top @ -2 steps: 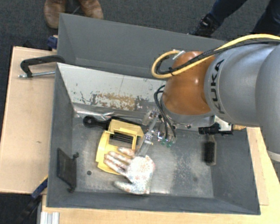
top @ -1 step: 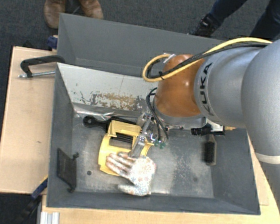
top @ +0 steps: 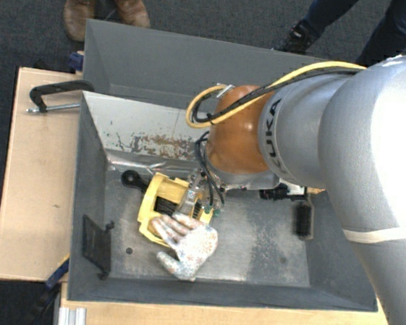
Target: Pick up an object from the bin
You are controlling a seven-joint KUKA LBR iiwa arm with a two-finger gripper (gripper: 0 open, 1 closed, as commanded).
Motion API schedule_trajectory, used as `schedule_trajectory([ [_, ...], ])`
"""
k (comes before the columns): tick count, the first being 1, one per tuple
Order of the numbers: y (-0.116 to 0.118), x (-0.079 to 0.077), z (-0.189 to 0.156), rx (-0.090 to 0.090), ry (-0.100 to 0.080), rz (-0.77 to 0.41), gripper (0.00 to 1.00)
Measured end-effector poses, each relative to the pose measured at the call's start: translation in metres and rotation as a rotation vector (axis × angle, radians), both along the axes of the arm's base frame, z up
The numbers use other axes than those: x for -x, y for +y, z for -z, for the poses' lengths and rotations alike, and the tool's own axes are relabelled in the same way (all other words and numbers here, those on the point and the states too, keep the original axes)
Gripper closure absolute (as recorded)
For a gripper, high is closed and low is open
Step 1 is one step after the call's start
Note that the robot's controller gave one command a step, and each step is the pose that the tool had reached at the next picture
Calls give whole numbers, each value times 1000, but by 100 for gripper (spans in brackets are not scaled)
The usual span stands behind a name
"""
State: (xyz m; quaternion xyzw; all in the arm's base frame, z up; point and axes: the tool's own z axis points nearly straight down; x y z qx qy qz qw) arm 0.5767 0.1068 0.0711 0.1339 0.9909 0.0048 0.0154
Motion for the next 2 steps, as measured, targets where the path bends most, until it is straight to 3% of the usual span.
schedule_trajectory([
  [2,0,0,0,0,0,3,100],
])
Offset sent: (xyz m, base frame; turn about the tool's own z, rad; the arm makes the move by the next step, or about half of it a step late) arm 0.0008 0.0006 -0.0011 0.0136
